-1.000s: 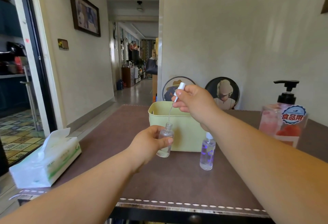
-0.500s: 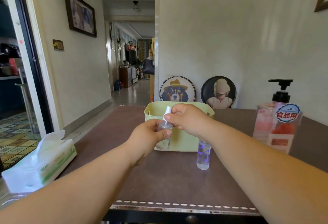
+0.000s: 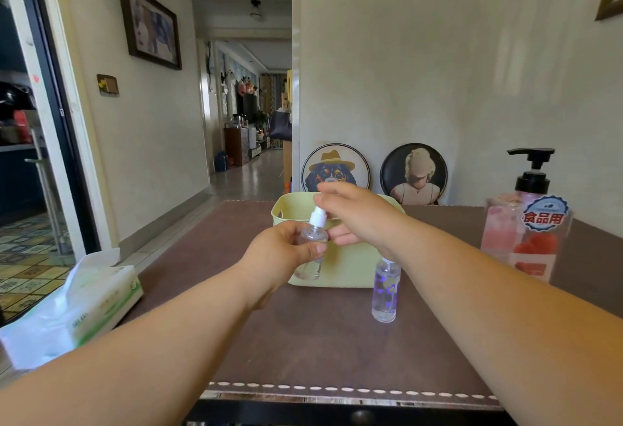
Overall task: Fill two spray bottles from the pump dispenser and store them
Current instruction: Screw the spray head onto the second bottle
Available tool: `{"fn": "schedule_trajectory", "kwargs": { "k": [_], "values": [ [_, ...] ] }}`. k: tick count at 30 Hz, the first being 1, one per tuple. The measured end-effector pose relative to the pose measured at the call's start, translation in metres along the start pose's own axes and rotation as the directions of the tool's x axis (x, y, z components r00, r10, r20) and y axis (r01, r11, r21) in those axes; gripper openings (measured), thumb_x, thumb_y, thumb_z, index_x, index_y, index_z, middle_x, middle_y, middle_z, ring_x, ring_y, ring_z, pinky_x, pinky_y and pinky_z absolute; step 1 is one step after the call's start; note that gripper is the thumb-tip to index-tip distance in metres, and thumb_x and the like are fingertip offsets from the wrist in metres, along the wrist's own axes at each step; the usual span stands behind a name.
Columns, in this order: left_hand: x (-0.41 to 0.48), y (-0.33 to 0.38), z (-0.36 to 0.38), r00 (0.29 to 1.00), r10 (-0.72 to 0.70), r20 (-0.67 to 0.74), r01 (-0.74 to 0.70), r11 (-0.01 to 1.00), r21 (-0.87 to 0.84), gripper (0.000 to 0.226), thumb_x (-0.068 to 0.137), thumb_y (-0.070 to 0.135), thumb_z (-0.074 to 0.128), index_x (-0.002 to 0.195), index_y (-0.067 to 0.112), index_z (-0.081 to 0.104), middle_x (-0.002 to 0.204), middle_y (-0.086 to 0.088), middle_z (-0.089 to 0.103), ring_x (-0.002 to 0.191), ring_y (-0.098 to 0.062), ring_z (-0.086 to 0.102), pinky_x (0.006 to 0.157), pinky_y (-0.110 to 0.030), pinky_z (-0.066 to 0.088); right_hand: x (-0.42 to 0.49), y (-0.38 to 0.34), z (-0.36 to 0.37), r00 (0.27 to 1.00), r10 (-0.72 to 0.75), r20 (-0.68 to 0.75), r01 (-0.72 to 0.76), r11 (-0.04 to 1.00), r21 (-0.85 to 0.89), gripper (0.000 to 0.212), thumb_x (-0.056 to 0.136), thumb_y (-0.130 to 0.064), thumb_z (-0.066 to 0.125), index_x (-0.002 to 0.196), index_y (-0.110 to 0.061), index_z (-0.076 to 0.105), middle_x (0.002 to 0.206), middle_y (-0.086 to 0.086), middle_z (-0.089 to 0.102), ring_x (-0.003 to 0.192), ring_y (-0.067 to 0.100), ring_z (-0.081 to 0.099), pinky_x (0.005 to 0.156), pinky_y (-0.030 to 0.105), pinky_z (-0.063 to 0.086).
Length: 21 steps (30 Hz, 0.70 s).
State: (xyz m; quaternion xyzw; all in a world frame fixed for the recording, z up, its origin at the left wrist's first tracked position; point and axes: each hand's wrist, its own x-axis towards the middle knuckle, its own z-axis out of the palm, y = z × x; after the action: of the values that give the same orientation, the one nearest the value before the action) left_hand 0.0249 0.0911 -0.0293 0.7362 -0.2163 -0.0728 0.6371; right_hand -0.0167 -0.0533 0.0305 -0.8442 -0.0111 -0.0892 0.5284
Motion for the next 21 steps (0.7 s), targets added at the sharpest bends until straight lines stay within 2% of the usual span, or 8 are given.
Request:
{"fn": "schedule_trajectory", "kwargs": {
  "k": [3, 6, 9, 11, 14, 15, 18, 21],
  "values": [
    [0.0001, -0.0018, -0.0032, 1.000, -0.013, 0.004, 0.013, 1.000, 0.003, 0.024, 0.080, 0.014, 0.074, 0.103, 0.018, 0.068, 0.109, -0.010, 0.074, 0.108, -0.028, 0.067, 0.092, -0.038, 0.051, 0.0021, 0.0021, 0.0012, 0.999, -0.007, 0.052, 0.010, 0.999, -0.053, 0.024, 0.092, -0.026, 0.052, 0.115, -0.027, 0.059, 0.106, 0.001, 0.064, 0.086, 0.019, 0.070, 0.090, 0.034, 0.057],
    [0.0000, -0.0064, -0.0032, 1.000, -0.015, 0.010, 0.015, 0.999, 0.042, 0.027, 0.078, 0.015, 0.075, 0.104, 0.018, 0.069, 0.107, -0.008, 0.074, 0.107, -0.026, 0.068, 0.102, -0.045, 0.049, 0.0041, 0.0084, 0.0053, 0.999, -0.013, 0.048, 0.018, 0.995, -0.102, 0.020, 0.085, -0.036, 0.065, 0.095, -0.021, 0.057, 0.095, 0.002, 0.067, 0.081, 0.017, 0.067, 0.089, 0.039, 0.057],
    [0.0007, -0.0088, -0.0024, 1.000, -0.015, 0.011, 0.015, 0.998, 0.055, 0.027, 0.077, 0.018, 0.076, 0.103, 0.020, 0.069, 0.108, -0.008, 0.074, 0.108, -0.027, 0.067, 0.102, -0.047, 0.048, 0.0040, 0.0068, 0.0032, 0.998, 0.028, 0.064, -0.026, 0.999, -0.019, 0.044, 0.083, -0.043, 0.065, 0.123, -0.029, 0.051, 0.104, -0.004, 0.063, 0.086, 0.016, 0.071, 0.082, 0.031, 0.059],
    [0.0017, -0.0092, -0.0035, 1.000, -0.017, 0.008, 0.016, 0.999, 0.050, 0.027, 0.076, 0.018, 0.077, 0.102, 0.019, 0.069, 0.108, -0.009, 0.074, 0.109, -0.029, 0.066, 0.101, -0.047, 0.046, 0.0045, 0.0055, 0.0001, 0.993, 0.049, 0.105, -0.050, 0.999, 0.011, 0.041, 0.088, -0.033, 0.059, 0.128, -0.030, 0.052, 0.113, -0.004, 0.060, 0.093, 0.021, 0.071, 0.084, 0.030, 0.058],
    [0.0024, -0.0090, -0.0031, 1.000, -0.011, 0.021, 0.010, 0.999, 0.044, 0.028, 0.076, 0.016, 0.077, 0.103, 0.018, 0.069, 0.107, -0.010, 0.074, 0.108, -0.030, 0.067, 0.101, -0.045, 0.048, 0.0052, 0.0072, 0.0002, 0.994, 0.017, 0.106, -0.010, 0.997, -0.071, 0.006, 0.089, -0.028, 0.061, 0.090, -0.021, 0.061, 0.096, 0.002, 0.068, 0.088, 0.019, 0.070, 0.088, 0.033, 0.057],
    [0.0020, -0.0087, -0.0018, 1.000, -0.007, 0.025, 0.006, 0.999, 0.043, 0.028, 0.077, 0.016, 0.076, 0.104, 0.017, 0.068, 0.108, -0.009, 0.074, 0.108, -0.029, 0.067, 0.100, -0.043, 0.048, 0.0043, 0.0068, 0.0009, 0.996, 0.010, 0.090, -0.002, 0.996, -0.085, 0.013, 0.088, -0.031, 0.064, 0.083, -0.021, 0.058, 0.087, 0.001, 0.067, 0.081, 0.016, 0.069, 0.086, 0.032, 0.057],
    [0.0017, -0.0077, 0.0003, 1.000, -0.007, 0.024, 0.006, 0.999, 0.038, 0.029, 0.078, 0.016, 0.075, 0.106, 0.016, 0.068, 0.110, -0.008, 0.073, 0.110, -0.027, 0.066, 0.098, -0.039, 0.048, 0.0047, 0.0070, -0.0009, 0.996, 0.026, 0.085, -0.024, 0.999, -0.024, 0.032, 0.083, -0.042, 0.067, 0.105, -0.021, 0.059, 0.088, -0.006, 0.064, 0.078, 0.011, 0.068, 0.083, 0.029, 0.058],
    [0.0019, -0.0087, -0.0025, 1.000, -0.011, 0.021, 0.010, 0.999, 0.031, 0.031, 0.074, 0.017, 0.078, 0.104, 0.016, 0.069, 0.108, -0.009, 0.074, 0.108, -0.029, 0.067, 0.103, -0.044, 0.047, 0.0060, 0.0077, -0.0031, 0.988, 0.046, 0.151, -0.048, 0.999, 0.011, 0.033, 0.087, -0.030, 0.063, 0.119, -0.028, 0.058, 0.101, -0.004, 0.066, 0.094, 0.018, 0.070, 0.089, 0.031, 0.056]
  ]
}}
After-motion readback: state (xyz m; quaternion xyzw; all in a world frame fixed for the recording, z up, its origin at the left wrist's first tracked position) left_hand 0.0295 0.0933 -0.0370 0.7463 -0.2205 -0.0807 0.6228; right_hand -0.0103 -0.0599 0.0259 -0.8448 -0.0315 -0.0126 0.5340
